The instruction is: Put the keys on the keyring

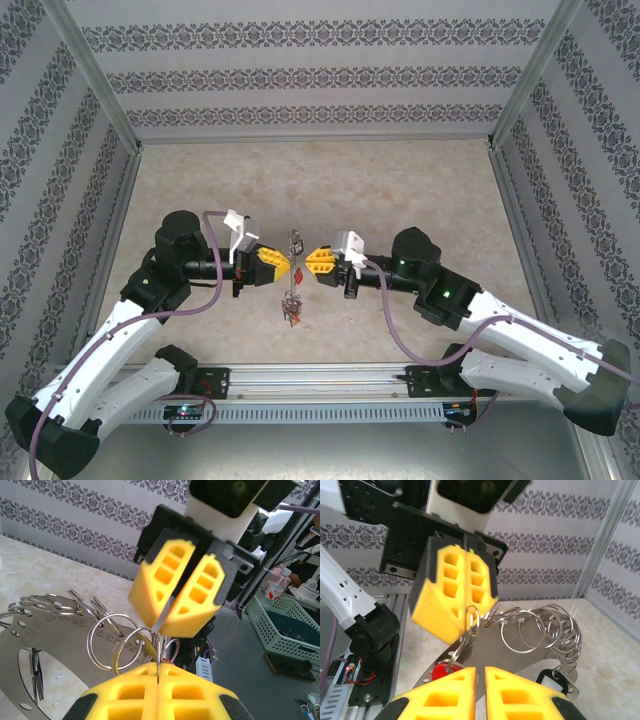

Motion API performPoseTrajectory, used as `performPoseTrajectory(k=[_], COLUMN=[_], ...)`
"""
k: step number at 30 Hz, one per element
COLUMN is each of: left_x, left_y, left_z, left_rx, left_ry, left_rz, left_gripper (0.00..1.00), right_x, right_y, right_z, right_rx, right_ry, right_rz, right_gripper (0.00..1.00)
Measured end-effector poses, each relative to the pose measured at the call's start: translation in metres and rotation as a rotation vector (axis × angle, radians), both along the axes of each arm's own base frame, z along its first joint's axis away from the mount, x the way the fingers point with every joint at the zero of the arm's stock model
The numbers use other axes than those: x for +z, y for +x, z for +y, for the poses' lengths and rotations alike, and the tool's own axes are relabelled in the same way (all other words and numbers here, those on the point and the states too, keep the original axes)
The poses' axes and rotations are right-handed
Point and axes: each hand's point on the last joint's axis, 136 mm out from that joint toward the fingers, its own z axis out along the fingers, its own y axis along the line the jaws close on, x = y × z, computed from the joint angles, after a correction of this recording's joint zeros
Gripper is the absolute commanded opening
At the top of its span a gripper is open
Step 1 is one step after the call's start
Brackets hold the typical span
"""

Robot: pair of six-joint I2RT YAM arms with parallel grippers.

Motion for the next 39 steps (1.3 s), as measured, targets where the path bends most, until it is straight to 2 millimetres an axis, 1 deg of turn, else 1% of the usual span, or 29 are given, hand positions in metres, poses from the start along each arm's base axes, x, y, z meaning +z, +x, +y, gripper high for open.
performPoseTrajectory(k=[3,6,12,16,31,36,39], left_x=[0.001,0.003,0.005,0.005,0.007,0.005,0.005], left_y=[-0.001,-0.003,-0.004,-0.004,-0.006,-0.006,-0.006], left_z=[0.001,0.001,0.002,0.002,0.003,0.003,0.003], left_rx=[-0.001,-0.002,-0.003,-0.004,-0.003,-0.007,-0.007], left_ry=[-0.002,-0.005,-0.007,-0.007,-0.009,-0.003,-0.002], left_rz=[-0.011,-0.024,-0.037,-0.046,-0.065,-0.078,-0.085], left_gripper=[0.0,0.0,0.0,0.0,0.0,0.0,0.0], right_x=[-0.005,-0.005,0.005,0.007,0.006,0.006,0.006], right_y=[0.004,0.002,-0.009,-0.014,-0.011,-0.013,-0.013], right_z=[0.007,0.009,0.014,0.017,0.023,0.025,0.025], right_rx=[0.005,0.021,0.077,0.104,0.109,0.124,0.124], right_ry=[-0.013,-0.012,0.013,0.018,0.02,0.026,0.027], right_rz=[0.032,0.045,0.036,0.035,0.048,0.052,0.053], right_gripper=[0.12,0.14,0.17,0.17,0.19,0.19,0.13])
